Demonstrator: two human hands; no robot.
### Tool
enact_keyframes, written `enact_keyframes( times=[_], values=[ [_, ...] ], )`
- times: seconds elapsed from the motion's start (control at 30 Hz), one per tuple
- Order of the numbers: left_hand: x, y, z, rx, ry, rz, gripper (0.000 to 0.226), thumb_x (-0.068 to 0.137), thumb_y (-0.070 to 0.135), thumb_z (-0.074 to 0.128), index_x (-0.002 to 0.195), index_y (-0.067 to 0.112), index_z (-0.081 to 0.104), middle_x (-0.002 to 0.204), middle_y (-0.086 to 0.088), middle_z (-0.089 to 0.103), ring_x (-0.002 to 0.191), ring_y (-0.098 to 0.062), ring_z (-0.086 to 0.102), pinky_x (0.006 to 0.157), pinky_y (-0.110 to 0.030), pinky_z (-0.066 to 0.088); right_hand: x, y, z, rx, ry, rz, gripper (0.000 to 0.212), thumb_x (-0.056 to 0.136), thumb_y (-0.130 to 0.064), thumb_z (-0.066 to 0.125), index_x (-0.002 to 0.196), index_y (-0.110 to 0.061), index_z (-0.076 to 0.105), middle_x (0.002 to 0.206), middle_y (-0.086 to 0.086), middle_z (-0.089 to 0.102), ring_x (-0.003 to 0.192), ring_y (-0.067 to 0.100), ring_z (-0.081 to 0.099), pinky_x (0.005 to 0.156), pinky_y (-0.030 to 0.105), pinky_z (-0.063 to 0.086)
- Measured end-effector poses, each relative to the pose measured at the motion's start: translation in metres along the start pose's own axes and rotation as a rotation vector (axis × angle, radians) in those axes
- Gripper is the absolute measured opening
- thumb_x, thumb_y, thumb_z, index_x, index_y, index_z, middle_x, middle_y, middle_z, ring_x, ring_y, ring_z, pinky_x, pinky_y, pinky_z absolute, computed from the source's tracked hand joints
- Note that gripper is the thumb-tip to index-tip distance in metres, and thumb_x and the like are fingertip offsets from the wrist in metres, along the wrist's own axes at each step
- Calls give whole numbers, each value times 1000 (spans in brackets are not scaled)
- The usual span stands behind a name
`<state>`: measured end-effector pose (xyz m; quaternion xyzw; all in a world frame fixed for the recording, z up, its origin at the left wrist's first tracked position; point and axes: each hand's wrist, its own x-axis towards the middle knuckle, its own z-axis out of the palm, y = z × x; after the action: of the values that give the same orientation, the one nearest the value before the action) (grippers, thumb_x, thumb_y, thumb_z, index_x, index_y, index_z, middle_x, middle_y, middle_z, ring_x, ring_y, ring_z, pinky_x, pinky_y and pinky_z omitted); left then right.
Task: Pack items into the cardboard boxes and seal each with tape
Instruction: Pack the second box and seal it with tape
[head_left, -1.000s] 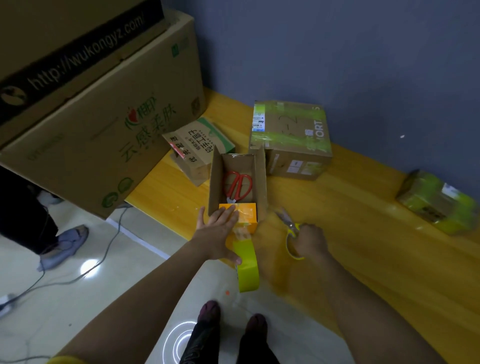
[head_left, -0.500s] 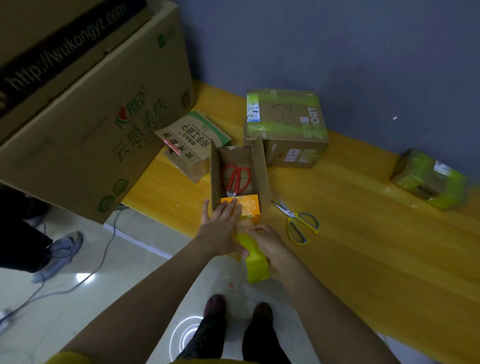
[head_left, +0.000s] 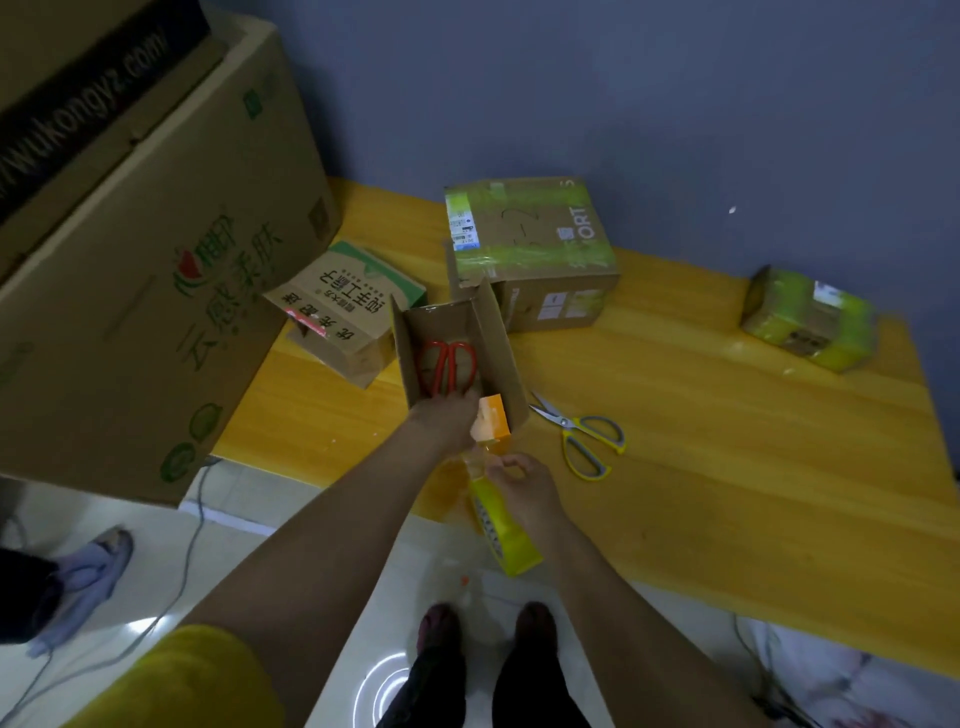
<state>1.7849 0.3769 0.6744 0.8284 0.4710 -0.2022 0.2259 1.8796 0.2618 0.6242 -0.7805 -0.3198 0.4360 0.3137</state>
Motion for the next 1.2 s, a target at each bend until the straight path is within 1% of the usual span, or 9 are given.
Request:
enact_keyframes(
  times=[0.13,0.23,0.3,0.43,0.6,0.8,0.97,1.1,1.2],
  values=[
    [1,-11,3,-194,-17,73,63,86,28,69,135,10,34,125,-14,53,114,-33,52,89,-45,47,-5,4,1,-15,41,-10,21,91,-30,64,95,-9,66,98,5,66,90,17,56,64,24,29],
    [0,-11,10,-205,-1,89,52,89,31,65,127,9,36,119,-13,51,111,-34,50,82,-39,42,-6,6,2,-28,49,-3,16,91,-27,63,95,-12,67,101,5,67,96,20,57,66,24,29],
    [-1,-9,12,-193,9,84,49,92,31,60,127,9,34,124,-14,47,116,-35,47,83,-39,37,-7,7,0,-52,54,10,12,92,-26,62,94,-15,66,105,5,67,100,21,58,69,25,33],
    [0,-13,9,-188,21,67,60,94,31,57,140,10,24,138,-17,39,125,-37,40,93,-44,35,-13,21,-18,-75,137,39,10,92,-25,61,94,-17,66,109,5,68,105,24,60,80,30,41],
    [-3,-10,10,-168,31,22,72,89,41,58,144,15,20,141,-13,36,129,-34,37,99,-44,34,-20,35,-37,-71,84,-53,2,91,-21,63,93,-21,63,104,0,66,98,18,58,79,26,39],
    [-2,-1,17,66,147,-14,62,86,56,58,126,14,35,129,-12,48,113,-30,52,83,-39,45,-22,40,-39,-40,60,-97,4,92,-20,63,95,-19,63,101,-3,64,100,15,57,78,22,36],
    [1,3,21,137,211,-58,76,81,74,46,125,13,37,123,-13,54,108,-29,56,75,-35,44,-17,40,-39,-56,57,-117,3,91,-21,64,93,-20,64,101,-1,66,99,15,59,78,24,38],
    [6,8,27,160,194,-56,68,86,66,49,123,10,37,129,-15,50,117,-33,52,87,-39,45,-16,39,-39,-43,56,-114,2,92,-22,63,93,-22,62,99,-3,64,95,13,56,75,22,35],
    [8,8,26,114,148,-60,67,83,52,64,126,10,34,131,-16,46,120,-35,49,93,-43,43,-15,38,-42,-12,52,-132,3,92,-19,63,93,-21,61,98,-4,63,95,11,55,76,19,34]
  ],
)
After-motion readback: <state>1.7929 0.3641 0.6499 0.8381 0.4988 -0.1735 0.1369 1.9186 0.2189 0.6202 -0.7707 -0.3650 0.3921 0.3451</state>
